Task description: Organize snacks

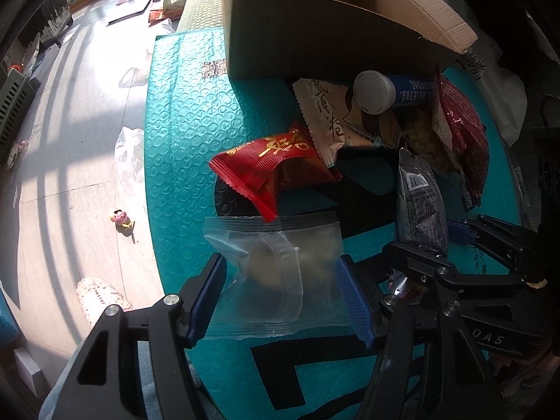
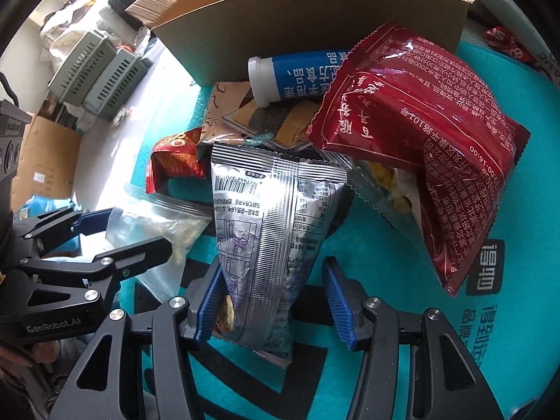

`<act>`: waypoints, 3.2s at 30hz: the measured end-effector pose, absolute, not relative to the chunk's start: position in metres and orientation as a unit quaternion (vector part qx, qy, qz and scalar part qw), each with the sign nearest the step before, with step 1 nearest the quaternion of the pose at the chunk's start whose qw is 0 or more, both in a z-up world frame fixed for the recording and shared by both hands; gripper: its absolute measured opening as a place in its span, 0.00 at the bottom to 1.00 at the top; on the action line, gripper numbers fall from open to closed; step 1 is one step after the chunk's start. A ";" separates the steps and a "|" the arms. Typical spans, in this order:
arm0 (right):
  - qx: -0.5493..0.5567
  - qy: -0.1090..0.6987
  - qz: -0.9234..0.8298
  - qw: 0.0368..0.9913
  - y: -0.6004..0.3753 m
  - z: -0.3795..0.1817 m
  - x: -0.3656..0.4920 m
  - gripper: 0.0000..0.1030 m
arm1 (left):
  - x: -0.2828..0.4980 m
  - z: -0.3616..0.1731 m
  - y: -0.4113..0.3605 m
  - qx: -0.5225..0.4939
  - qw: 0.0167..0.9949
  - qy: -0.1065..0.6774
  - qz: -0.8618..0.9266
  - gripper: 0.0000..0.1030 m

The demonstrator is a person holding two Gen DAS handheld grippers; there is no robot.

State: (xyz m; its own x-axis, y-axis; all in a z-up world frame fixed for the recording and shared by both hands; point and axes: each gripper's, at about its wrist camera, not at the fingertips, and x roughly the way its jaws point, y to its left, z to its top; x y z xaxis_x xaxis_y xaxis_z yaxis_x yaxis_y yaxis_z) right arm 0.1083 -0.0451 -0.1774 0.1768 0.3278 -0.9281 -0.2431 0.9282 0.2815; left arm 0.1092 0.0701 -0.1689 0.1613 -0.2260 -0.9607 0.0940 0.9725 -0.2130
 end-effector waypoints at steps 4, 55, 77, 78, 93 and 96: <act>0.017 0.611 0.182 0.770 -0.037 -0.176 0.106 0.54 | 0.109 -0.167 0.074 -0.069 0.760 0.637 -0.109 0.62; 0.054 0.605 0.160 0.778 -0.090 -0.153 0.051 0.35 | 0.083 -0.139 0.012 0.017 0.815 0.570 -0.106 0.48; 0.044 0.543 0.202 0.814 -0.109 -0.069 0.044 0.35 | 0.082 -0.037 0.012 0.001 0.860 0.498 -0.111 0.48; 0.043 0.540 0.206 0.815 -0.109 -0.062 0.045 0.35 | 0.086 -0.031 0.012 0.001 0.863 0.492 -0.111 0.48; 0.013 0.473 0.231 0.850 -0.094 -0.005 0.131 0.35 | 0.170 0.020 0.003 0.013 0.894 0.435 -0.107 0.48; 0.008 0.463 0.232 0.856 -0.094 0.000 0.152 0.35 | 0.192 0.019 0.002 0.016 0.895 0.434 -0.106 0.48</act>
